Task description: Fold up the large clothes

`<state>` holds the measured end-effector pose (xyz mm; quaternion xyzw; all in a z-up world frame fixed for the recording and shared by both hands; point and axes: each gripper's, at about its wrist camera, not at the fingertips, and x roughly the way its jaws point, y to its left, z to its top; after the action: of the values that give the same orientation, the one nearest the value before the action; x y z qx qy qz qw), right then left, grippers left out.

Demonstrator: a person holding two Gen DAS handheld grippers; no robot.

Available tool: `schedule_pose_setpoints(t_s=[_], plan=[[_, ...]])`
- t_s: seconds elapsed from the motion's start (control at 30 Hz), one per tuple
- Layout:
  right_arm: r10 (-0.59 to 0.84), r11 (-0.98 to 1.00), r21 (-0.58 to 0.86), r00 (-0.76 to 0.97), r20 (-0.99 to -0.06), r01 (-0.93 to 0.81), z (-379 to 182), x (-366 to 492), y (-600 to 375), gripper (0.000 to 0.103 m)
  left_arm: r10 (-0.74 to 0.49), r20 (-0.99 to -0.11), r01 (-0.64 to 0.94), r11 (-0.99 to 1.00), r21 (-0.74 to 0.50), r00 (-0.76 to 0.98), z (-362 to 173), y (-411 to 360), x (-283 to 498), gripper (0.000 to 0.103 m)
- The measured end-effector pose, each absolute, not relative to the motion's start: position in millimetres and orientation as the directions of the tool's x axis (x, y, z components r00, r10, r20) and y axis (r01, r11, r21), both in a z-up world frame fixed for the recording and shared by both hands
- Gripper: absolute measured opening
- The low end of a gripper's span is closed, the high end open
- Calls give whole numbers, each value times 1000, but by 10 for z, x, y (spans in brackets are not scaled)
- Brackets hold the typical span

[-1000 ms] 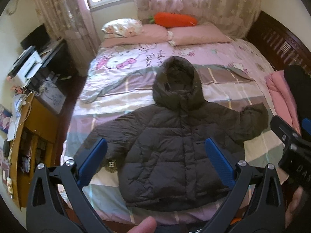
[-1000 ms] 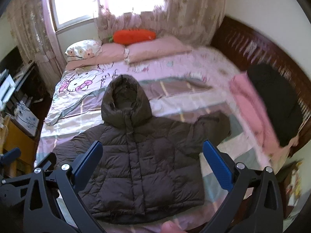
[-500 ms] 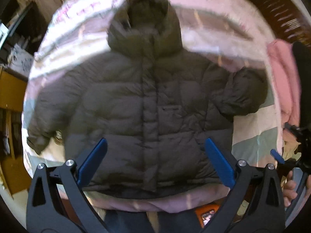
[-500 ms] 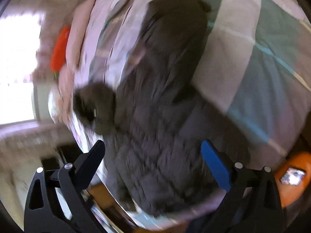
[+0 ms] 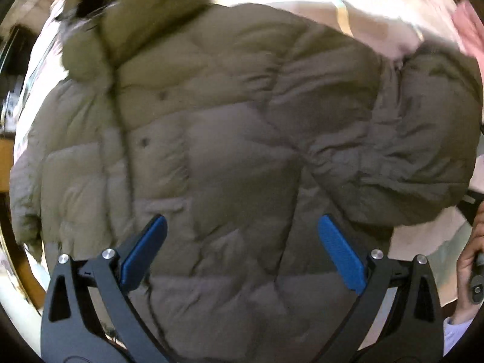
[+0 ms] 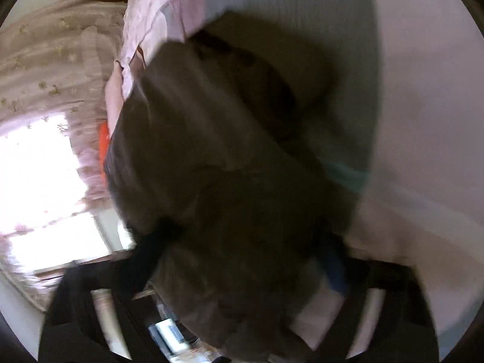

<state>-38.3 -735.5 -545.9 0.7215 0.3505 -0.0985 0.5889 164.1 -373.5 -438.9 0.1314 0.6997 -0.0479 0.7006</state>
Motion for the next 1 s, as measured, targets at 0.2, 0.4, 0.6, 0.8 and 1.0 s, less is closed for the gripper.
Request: schedule_pose_setpoints(t_s=[0.2, 0.4, 0.6, 0.8, 1.0], plan=[[121, 74, 769, 760, -639, 635, -4847, -1034, -7502, 5, 173, -984, 310, 934, 178, 44, -4645, -4055, 1711, 101], [114, 207, 609, 600, -792, 765, -4757, -1511, -7402, 48, 201, -978, 337, 919, 206, 51, -4792, -4256, 1722, 101], [91, -49, 723, 724, -684, 689, -5038, -1937, -7536, 97, 172, -984, 344, 921, 181, 57, -4751, -4286, 1711, 101], [94, -135, 745, 757, -647, 654, -5168, -1677, -7701, 11, 149, -988, 347, 925, 156, 45, -4816, -4137, 1688, 101], [168, 209, 917, 912, -374, 338, -3712, -1092, -7136, 9, 125, -990, 304, 942, 141, 72, -4506, -3714, 1701, 101]])
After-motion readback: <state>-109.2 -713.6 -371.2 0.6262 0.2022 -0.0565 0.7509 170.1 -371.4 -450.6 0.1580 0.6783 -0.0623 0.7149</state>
